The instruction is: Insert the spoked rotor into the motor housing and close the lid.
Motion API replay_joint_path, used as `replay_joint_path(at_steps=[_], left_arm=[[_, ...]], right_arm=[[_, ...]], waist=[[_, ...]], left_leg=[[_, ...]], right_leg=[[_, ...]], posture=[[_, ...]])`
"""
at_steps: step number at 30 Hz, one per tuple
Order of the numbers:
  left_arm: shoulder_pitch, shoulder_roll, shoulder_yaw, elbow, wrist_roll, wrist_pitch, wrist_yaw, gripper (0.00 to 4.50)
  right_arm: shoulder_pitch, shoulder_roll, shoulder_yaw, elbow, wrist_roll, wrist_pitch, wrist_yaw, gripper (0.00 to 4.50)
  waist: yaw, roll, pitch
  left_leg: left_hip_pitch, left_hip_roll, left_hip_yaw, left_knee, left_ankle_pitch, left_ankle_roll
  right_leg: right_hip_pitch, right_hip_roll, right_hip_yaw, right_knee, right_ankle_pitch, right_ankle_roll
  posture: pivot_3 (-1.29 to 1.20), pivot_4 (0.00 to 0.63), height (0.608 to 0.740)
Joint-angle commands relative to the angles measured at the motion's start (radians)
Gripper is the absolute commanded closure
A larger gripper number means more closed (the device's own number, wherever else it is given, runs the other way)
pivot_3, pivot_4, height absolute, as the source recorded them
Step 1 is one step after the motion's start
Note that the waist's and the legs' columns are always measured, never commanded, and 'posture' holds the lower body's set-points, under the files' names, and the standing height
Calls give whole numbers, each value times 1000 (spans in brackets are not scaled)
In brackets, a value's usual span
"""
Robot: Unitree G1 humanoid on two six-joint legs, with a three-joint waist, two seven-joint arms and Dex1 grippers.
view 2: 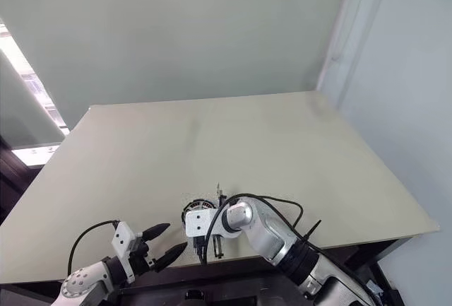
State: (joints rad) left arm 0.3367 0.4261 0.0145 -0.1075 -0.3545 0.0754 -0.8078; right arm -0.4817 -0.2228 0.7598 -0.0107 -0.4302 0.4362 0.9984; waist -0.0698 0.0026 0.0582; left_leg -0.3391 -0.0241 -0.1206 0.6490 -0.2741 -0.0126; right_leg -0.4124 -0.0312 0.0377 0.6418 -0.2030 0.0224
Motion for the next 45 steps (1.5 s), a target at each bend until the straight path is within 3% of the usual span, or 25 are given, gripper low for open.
replay_joint_path(at_steps=[1, 4, 7, 17, 18, 26, 30, 38, 42, 45], left_arm=[[-10, -2, -2, -25, 2, -18, 0, 0], [-12, -4, -2, -23, 3, -20, 0, 0], [-14, -4, -1, -21, 4, -22, 0, 0], [0, 5, 16, -24, -3, -20, 0, 0], [2, 6, 18, -24, -4, -19, 0, 0], [0, 8, 25, -18, -5, -20, -1, 0], [-11, 10, 26, -17, -4, -19, -1, 0], [-30, 15, 31, -7, -4, -22, -4, 0], [-32, 18, 34, -7, -4, -22, -5, 0], [-33, 23, 38, -9, -5, -21, -5, 0]], right_arm=[[-29, 6, 1, -61, -7, 17, 2, 4479], [-38, -3, 16, -59, -8, 14, 13, 4479], [-39, -6, 22, -62, 2, 16, 22, 3757], [-31, 10, -68, -156, 56, 50, -8, 150], [-34, 8, -85, -178, 68, 68, -3, 31], [-92, 41, -297, -282, 221, 206, -46, 31], [-166, -23, -403, -199, 225, 161, -122, 31], [-189, -211, -332, 0, 137, 57, -145, 31], [-151, -204, -284, 21, 165, 47, -111, 31], [-113, -138, -280, -14, 238, 80, -83, 31]], waist=[[0, 0, 0], [0, 0, 0], [0, 0, 0], [-1, 0, 0], [0, 0, 0], [0, 0, 0], [0, 0, 0], [-2, 0, 0], [-2, 0, 0], [-2, 0, 1]], left_leg=[[0, 0, 0, 0, 0, 0], [0, 0, 0, 0, 0, 0], [0, 0, 0, 0, 0, 0], [0, 0, 0, 0, 0, 0], [0, 0, 0, 0, 0, 0], [-1, 0, 0, 0, 0, 0], [-1, 0, 0, 1, 0, 0], [-2, -1, 2, -2, 0, 0], [-2, 0, 2, -4, 0, 0], [-2, 0, 2, -4, 0, 0]], right_leg=[[0, 0, 0, 0, 0, 0], [0, 0, 0, 0, 0, 0], [0, 0, 0, 0, 0, 0], [0, 0, 0, 0, 0, 0], [0, 0, 0, 0, 0, 0], [0, 0, 0, 0, 0, 0], [0, -1, -1, 0, 0, 0], [-2, -1, 0, -1, 0, 0], [-3, 0, 1, -1, 0, 0], [-3, 0, 1, -1, 0, 0]], posture=[[0, 0, 740], [0, 0, 740], [0, 0, 740], [0, 0, 740], [0, 0, 740], [0, 0, 740], [0, 0, 740], [0, 0, 740], [0, 0, 740], [0, 0, 740]])
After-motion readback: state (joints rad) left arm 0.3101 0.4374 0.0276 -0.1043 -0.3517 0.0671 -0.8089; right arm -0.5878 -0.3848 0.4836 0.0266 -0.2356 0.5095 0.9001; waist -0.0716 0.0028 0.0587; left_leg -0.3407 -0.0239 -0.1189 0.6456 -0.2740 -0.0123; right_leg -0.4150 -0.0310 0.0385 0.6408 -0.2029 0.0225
